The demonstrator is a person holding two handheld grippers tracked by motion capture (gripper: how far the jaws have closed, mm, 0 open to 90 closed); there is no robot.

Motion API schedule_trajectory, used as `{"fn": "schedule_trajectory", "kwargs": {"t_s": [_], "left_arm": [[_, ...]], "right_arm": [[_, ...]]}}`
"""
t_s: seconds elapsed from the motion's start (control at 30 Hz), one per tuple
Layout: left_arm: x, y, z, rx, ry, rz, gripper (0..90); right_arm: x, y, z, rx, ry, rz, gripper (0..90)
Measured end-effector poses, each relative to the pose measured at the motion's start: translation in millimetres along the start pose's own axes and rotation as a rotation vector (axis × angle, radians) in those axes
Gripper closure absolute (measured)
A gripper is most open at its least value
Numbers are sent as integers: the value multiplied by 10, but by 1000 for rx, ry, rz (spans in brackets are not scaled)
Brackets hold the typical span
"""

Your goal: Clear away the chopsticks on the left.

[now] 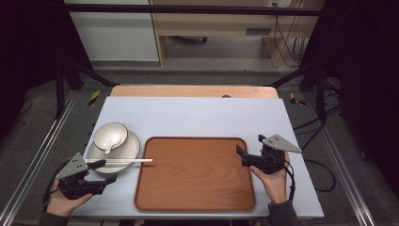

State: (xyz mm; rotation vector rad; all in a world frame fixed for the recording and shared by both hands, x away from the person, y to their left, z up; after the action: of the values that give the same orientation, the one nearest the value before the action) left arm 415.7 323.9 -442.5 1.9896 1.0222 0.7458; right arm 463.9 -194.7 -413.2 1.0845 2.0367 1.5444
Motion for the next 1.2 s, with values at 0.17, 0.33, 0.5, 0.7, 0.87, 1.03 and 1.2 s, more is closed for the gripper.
{"fn": "schedule_trajectory", "kwargs": {"t_s": [0.17, 0.33, 0.5, 0.7, 0.87, 1.03, 1.2], "left_arm": [[93, -60, 105, 12, 27, -3, 302], [196, -88, 191, 17, 46, 5, 350], [250, -114, 261, 38, 60, 36, 416], [306, -128, 336, 46, 79, 47, 473], [323, -142, 385, 56, 84, 72, 522], [314, -145, 413, 67, 94, 89, 557], [314, -152, 429, 86, 88, 88, 611]], "right_arm": [[-6, -8, 20, 4, 3, 1, 93], [-3, -8, 35, 8, 6, -2, 93], [-4, -19, 54, 16, 6, -4, 93], [0, -26, 65, 23, 6, -3, 93], [-5, -22, 56, 18, 7, -1, 93], [-6, -24, 58, 19, 7, -2, 93], [-10, -31, 66, 22, 8, 0, 93]]}}
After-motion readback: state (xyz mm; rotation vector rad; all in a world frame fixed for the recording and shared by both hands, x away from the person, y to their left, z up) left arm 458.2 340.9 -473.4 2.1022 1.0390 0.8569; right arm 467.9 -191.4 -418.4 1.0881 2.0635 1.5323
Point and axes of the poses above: each handheld gripper's, and its own axes: z roughly forward along the jaws, y roughly out of its top, x roughly to its left, the point moved 3 cm from there along z, roughly forward along the jaws, and after that the axes turned 15 degrees about y, right-handed, at the moved point
